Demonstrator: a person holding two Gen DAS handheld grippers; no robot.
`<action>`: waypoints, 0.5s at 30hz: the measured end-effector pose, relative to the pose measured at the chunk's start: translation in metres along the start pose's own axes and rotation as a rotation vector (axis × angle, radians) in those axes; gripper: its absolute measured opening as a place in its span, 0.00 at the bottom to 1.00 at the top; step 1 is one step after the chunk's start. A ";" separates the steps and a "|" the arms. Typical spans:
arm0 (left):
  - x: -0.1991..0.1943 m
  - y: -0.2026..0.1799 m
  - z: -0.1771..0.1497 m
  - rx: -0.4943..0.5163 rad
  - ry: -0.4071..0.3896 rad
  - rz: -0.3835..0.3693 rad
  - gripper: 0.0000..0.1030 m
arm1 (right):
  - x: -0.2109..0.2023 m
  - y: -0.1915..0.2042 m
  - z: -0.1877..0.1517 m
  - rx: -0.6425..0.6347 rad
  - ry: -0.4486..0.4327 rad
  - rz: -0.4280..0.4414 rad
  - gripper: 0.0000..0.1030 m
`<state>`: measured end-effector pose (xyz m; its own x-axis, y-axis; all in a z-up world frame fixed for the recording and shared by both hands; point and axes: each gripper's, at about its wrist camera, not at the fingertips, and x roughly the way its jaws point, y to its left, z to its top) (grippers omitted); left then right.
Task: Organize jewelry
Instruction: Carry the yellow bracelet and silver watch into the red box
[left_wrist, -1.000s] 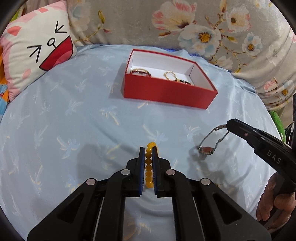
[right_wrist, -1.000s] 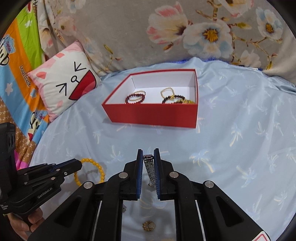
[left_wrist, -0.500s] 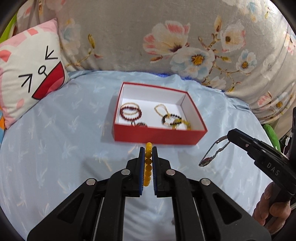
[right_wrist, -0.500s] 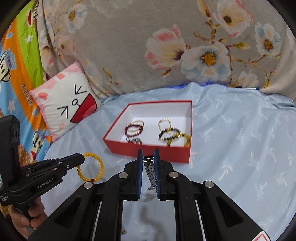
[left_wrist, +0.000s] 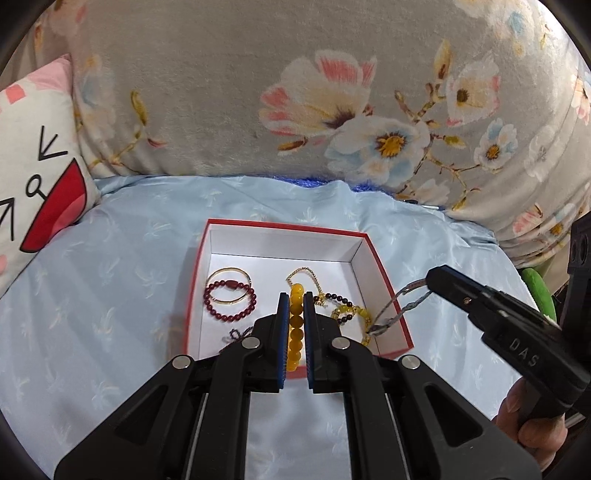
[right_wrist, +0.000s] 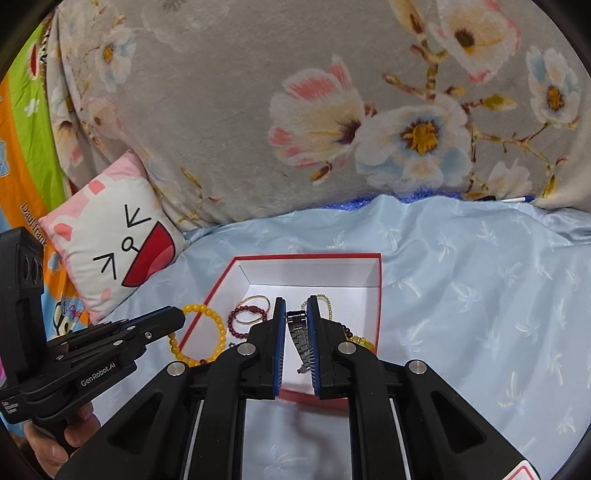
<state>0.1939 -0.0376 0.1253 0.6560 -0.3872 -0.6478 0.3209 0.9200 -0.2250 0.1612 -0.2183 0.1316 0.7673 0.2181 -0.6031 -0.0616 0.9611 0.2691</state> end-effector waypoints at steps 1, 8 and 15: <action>0.008 0.000 0.001 0.001 0.010 -0.006 0.07 | 0.006 -0.002 0.000 0.002 0.009 -0.004 0.11; 0.050 0.000 -0.008 -0.008 0.079 -0.024 0.07 | 0.040 -0.014 -0.011 0.015 0.065 -0.021 0.11; 0.082 0.006 -0.009 -0.014 0.125 -0.004 0.07 | 0.072 -0.021 -0.015 0.010 0.098 -0.052 0.11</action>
<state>0.2434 -0.0632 0.0641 0.5639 -0.3813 -0.7326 0.3131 0.9195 -0.2376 0.2085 -0.2201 0.0715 0.7034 0.1839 -0.6866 -0.0169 0.9700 0.2425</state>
